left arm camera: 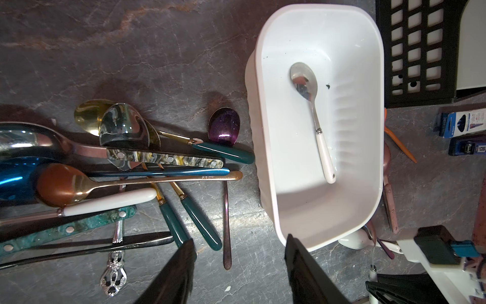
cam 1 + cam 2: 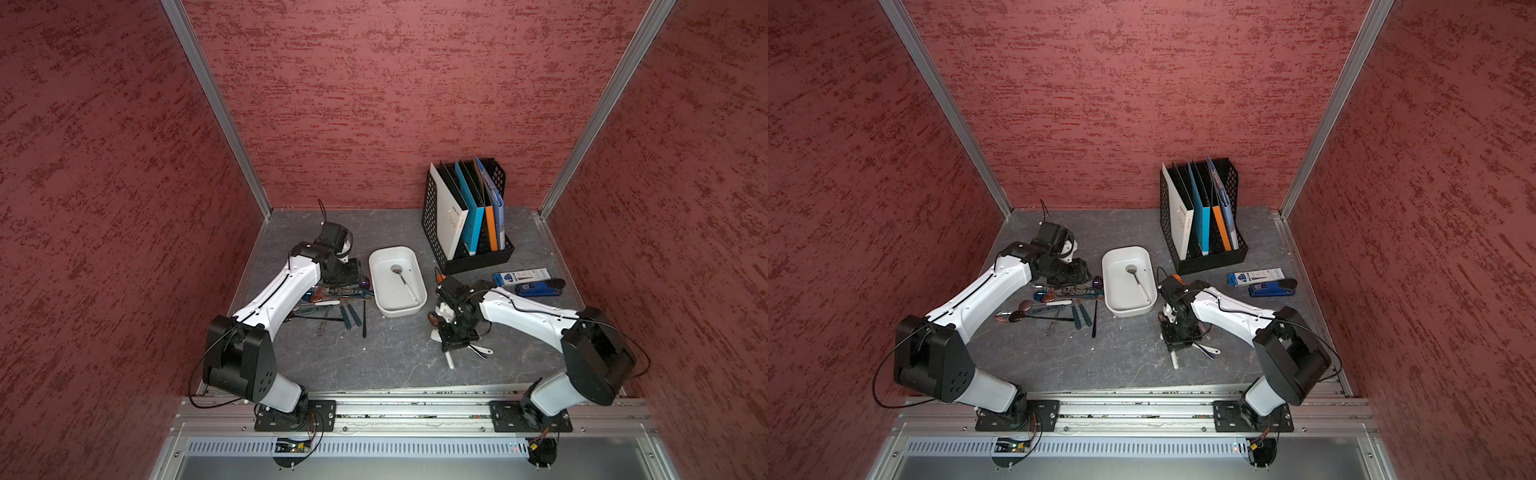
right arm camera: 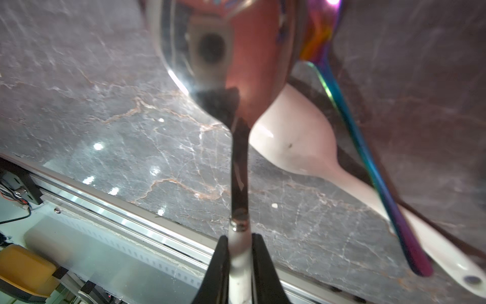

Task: Put the spoon into the storage box
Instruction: Pick up the spoon from the center of the board, then place the spoon in the storage box.

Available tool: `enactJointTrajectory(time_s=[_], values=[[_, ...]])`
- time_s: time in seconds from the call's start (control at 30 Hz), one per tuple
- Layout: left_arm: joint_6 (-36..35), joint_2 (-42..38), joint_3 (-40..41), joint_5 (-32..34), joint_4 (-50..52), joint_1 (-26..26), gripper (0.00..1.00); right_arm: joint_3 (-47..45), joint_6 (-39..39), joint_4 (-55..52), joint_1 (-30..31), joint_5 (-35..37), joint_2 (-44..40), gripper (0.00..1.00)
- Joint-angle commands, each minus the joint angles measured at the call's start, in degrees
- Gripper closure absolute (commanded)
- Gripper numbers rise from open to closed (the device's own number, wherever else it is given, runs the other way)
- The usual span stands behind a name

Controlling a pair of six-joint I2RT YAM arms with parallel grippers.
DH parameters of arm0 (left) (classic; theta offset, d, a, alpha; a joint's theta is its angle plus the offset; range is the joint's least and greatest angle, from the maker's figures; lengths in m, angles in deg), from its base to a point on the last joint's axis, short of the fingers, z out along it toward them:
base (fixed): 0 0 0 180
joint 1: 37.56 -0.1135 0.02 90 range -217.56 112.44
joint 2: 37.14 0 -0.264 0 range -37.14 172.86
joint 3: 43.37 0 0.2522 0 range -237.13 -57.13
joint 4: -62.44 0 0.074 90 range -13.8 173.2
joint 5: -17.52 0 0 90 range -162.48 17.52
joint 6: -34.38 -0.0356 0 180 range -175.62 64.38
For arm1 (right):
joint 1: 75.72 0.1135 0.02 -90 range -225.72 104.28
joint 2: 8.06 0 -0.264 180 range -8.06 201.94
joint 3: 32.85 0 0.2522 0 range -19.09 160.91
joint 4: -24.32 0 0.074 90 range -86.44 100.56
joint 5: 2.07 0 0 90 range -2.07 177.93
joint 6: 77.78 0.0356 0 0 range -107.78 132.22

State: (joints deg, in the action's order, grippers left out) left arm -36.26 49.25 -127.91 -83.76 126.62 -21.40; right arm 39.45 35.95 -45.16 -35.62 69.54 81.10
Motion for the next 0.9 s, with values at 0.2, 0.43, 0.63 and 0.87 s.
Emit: enactJointTrajectory(time_s=[0.2, 0.43, 0.63, 0.87], values=[[2.77, -1.86, 4.24, -3.28, -3.23, -2.05, 0.41, 24.47, -5.79, -9.47, -0.02, 8.66, 6.43, 0.86], [3.6, -2.36, 6.62, -4.04, -3.85, -2.28, 0.41, 42.31, -8.39, -9.67, -0.93, 10.88, 20.49, 0.85], [3.54, -4.08, 8.14, -3.28, -3.23, -2.63, 0.4, 54.37, -11.08, -11.45, -1.9, 10.54, 31.52, 0.85], [3.84, -5.53, 9.71, -3.03, -3.14, -2.89, 0.4, 57.46, -12.56, -12.23, -3.21, 11.88, 37.54, 0.85]])
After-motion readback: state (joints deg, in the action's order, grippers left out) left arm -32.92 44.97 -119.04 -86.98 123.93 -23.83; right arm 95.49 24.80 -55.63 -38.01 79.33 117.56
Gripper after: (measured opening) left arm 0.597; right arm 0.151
